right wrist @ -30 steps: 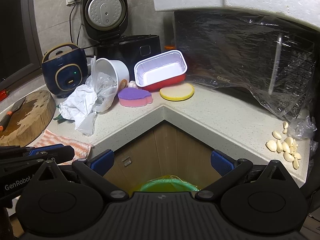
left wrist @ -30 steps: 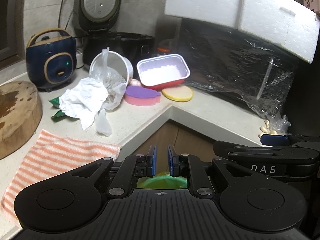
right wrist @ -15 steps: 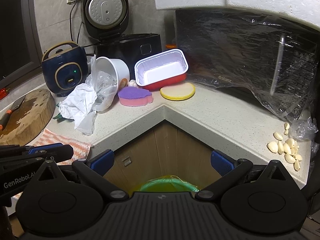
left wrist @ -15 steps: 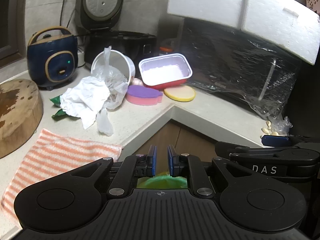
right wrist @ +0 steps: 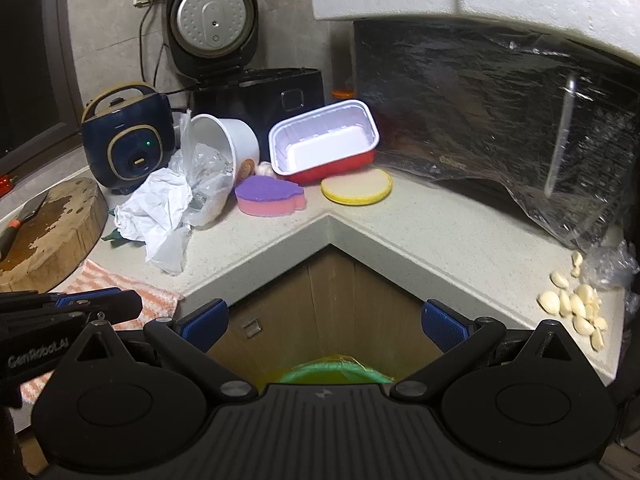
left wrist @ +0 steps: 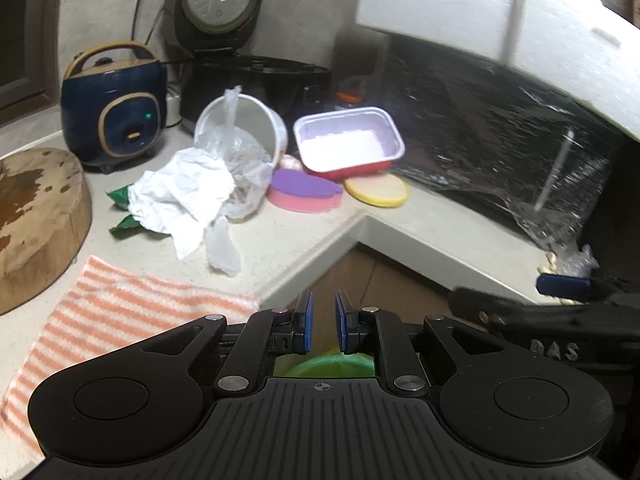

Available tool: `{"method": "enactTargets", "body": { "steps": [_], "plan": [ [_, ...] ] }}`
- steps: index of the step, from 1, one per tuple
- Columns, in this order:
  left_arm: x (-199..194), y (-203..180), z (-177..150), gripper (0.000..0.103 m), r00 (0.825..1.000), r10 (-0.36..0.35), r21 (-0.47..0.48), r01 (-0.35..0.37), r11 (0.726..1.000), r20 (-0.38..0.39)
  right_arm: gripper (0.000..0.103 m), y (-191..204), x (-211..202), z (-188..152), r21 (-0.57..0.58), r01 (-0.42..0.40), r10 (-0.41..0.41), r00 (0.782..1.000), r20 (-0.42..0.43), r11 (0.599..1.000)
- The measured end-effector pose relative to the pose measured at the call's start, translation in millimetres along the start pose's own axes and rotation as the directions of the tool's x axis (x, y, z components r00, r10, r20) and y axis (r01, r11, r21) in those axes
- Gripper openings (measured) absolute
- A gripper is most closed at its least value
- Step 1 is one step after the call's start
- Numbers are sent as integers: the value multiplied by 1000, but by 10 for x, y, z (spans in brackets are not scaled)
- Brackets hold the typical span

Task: Collect trash
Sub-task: 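Reach the left tool to the white-and-red foil tray and grasp its rim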

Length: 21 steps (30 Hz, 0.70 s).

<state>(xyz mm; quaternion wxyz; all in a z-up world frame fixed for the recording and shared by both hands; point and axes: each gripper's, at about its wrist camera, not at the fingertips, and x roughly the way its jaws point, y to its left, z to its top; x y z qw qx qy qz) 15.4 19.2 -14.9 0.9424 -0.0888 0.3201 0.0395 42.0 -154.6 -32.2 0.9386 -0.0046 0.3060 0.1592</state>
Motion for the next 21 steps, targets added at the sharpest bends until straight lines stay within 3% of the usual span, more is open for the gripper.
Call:
{"method": "enactTargets", "body": {
  "steps": [5, 8, 11, 13, 16, 21],
  "plan": [
    [160, 339, 268, 16, 999, 5, -78, -2, 997, 43, 103, 72, 174, 134, -33, -22, 22, 1000, -12, 999],
    [299, 623, 484, 16, 997, -43, -156, 53, 986, 69, 103, 167, 320, 329, -65, 13, -13, 1000, 1, 998],
    [472, 937, 612, 16, 985, -141, -221, 161, 962, 102, 103, 296, 467, 603, -124, 66, -60, 997, 56, 990],
    [611, 1085, 609, 16, 982, -153, -254, 176, 951, 106, 103, 406, 599, 789, -168, 122, -107, 990, 97, 978],
    [877, 1125, 591, 16, 990, -134, -256, 138, 957, 33, 103, 537, 783, 997, -213, 186, -162, 979, 127, 959],
    [1195, 1085, 545, 16, 956, -292, -301, 269, 915, -34, 103, 579, 970, 1060, -256, 159, -135, 985, 109, 953]
  ]
}}
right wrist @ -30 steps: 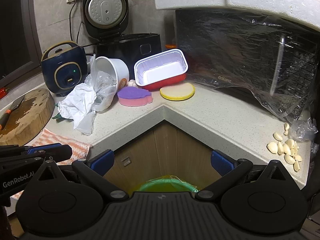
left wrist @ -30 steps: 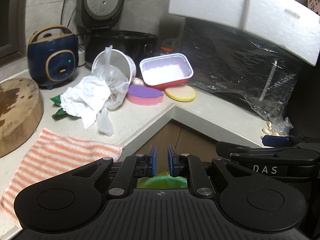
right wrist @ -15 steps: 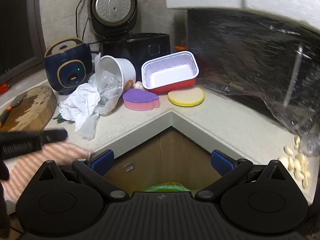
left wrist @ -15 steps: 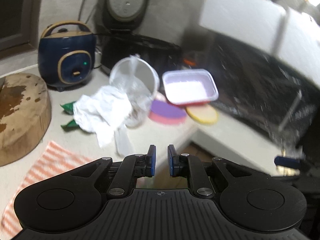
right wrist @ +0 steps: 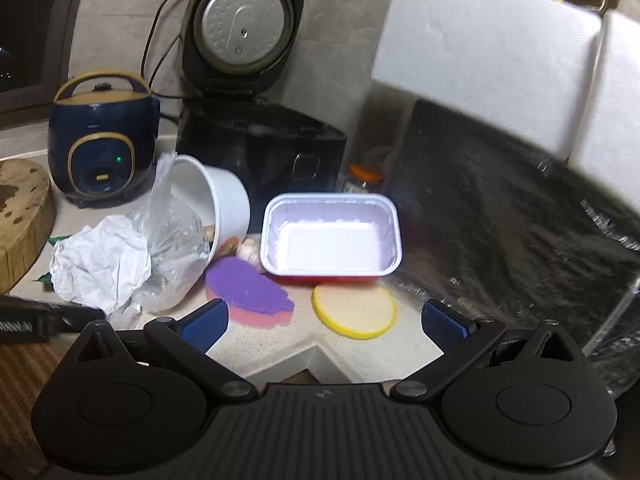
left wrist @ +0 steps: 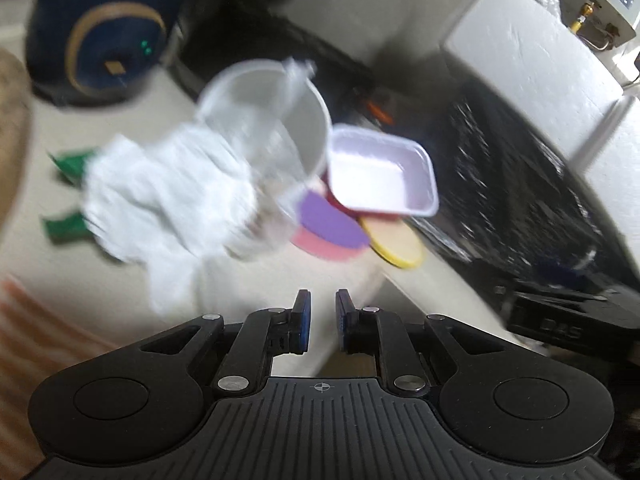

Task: Collect trash
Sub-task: 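Reach the left tool to the white-and-red foil tray and grasp its rim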

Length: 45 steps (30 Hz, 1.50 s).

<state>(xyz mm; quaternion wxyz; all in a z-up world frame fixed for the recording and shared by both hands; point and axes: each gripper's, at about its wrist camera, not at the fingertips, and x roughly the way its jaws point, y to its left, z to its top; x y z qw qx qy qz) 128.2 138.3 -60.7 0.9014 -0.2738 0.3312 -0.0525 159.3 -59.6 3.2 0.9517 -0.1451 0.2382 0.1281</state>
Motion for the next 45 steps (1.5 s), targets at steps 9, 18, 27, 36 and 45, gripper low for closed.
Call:
{"method": "enactTargets", "body": {
  "steps": [9, 18, 27, 36, 45],
  "plan": [
    [355, -172, 37, 16, 998, 61, -73, -61, 995, 3, 103, -660, 652, -200, 259, -22, 59, 989, -135, 966],
    [867, -721, 479, 16, 990, 97, -36, -93, 995, 104, 103, -1135, 819, -454, 250, -107, 136, 986, -98, 962],
    [1282, -592, 834, 16, 988, 91, -109, -78, 991, 127, 94, -1385, 843, -567, 286, -85, 122, 986, -115, 955],
    [1822, -544, 1085, 16, 966, 235, 28, -239, 971, 110, 87, -1352, 900, -647, 320, -111, 166, 974, -151, 941],
    [2099, -495, 1119, 25, 977, 211, 24, -211, 977, 15, 87, -1336, 865, -742, 339, -71, 141, 972, -187, 938]
  ]
}}
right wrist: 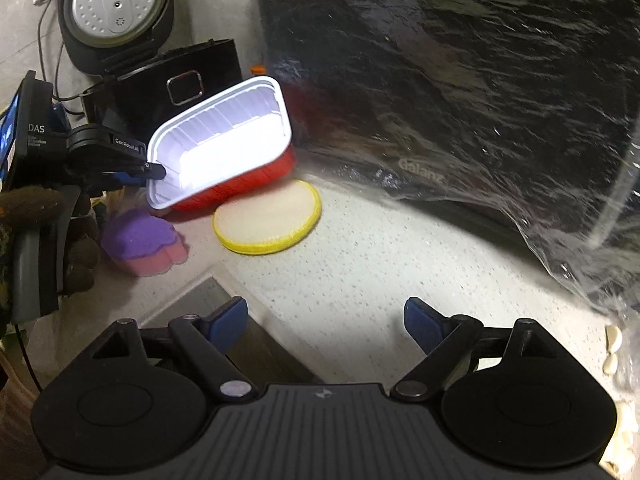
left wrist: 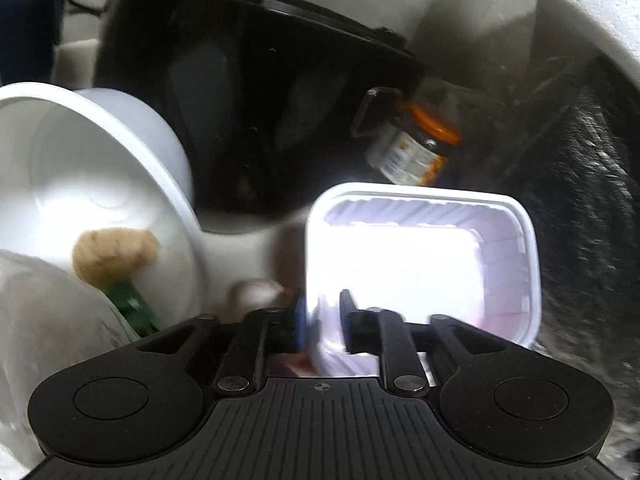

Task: Collect trash
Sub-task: 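Reach the left tool to the white-and-red foil tray and grasp its rim, then lift the foil tray with the left tool while the right tool moves toward the purple sponge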

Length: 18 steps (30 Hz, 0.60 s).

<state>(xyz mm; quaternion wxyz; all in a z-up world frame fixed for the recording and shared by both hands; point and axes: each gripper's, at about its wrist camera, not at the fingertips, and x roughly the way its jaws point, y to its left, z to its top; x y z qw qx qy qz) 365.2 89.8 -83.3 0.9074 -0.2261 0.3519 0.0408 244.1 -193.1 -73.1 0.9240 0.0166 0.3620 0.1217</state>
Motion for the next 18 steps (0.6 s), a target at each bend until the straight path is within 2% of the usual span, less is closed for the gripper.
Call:
{"method": "enactTargets", "body": {
  "steps": [2, 4, 8, 11, 13, 18],
  "plan": [
    [-132, -75, -37, 25, 998, -54, 34, 53, 998, 32, 87, -18, -13, -20, 10, 10, -10, 1000, 0, 1000],
    [-196, -121, -79, 25, 997, -76, 43, 75, 996, 34, 87, -20, -22, -23, 20, 17, -17, 1000, 1, 1000],
    [-47, -118, -132, 22, 998, -57, 37, 58, 998, -17, 87, 28, -32, -26, 23, 22, -22, 1000, -1, 999],
    [58, -44, -184, 11, 997, -48, -48, 45, 998, -65, 87, 80, -28, -38, 14, 21, -21, 1000, -7, 1000],
    [82, 1, -223, 12, 994, -71, -102, 62, 993, -79, 87, 105, -33, -59, 7, 29, -29, 999, -15, 1000],
    [-157, -40, -282, 11, 998, -67, -78, 66, 995, -10, 87, 37, -85, -102, 34, 47, -46, 999, -16, 998]
  ]
}}
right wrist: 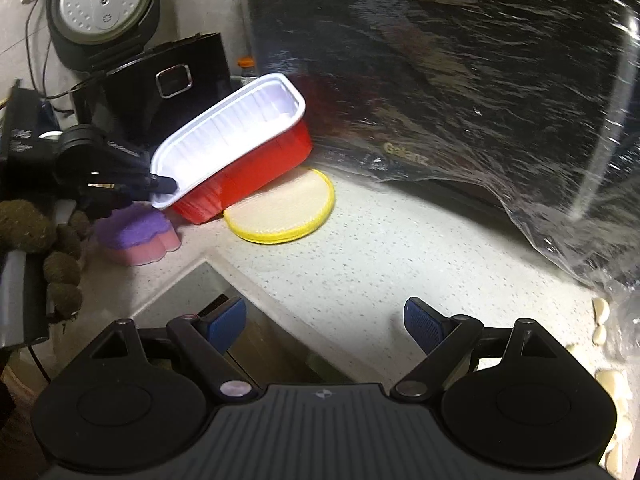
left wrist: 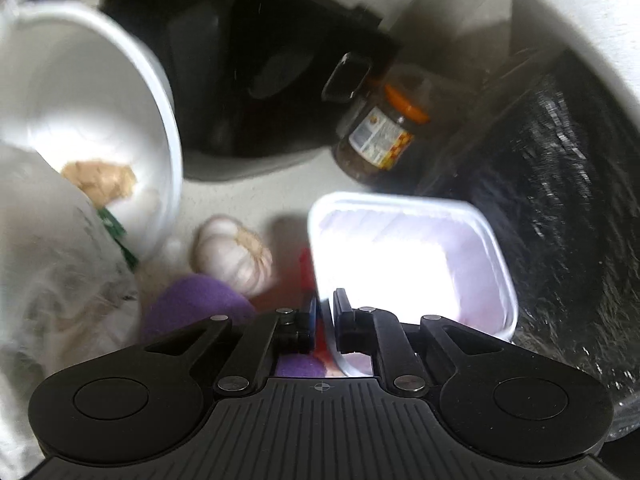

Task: Collect trash
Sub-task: 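Lift the foil tray with the left tool while the right tool moves toward the purple sponge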

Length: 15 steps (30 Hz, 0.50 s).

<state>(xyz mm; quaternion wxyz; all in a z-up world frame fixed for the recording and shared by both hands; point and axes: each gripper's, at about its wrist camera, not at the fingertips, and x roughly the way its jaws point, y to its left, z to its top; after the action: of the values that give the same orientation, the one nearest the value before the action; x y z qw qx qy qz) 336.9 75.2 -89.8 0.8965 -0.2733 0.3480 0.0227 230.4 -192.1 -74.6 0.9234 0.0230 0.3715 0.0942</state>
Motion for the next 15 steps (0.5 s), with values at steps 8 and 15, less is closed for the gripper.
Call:
{"method": "enactTargets", "body": {
  "steps": [8, 15],
  "plan": [
    [-586, 43, -209, 11, 996, 67, 34, -69, 997, 54, 87, -85, -24, 4, 32, 5, -5, 1000, 7, 999],
    [-1078, 271, -515, 11, 986, 134, 14, -136, 991, 100, 87, 247, 63, 210, -51, -77, 79, 996, 32, 996]
  ]
}}
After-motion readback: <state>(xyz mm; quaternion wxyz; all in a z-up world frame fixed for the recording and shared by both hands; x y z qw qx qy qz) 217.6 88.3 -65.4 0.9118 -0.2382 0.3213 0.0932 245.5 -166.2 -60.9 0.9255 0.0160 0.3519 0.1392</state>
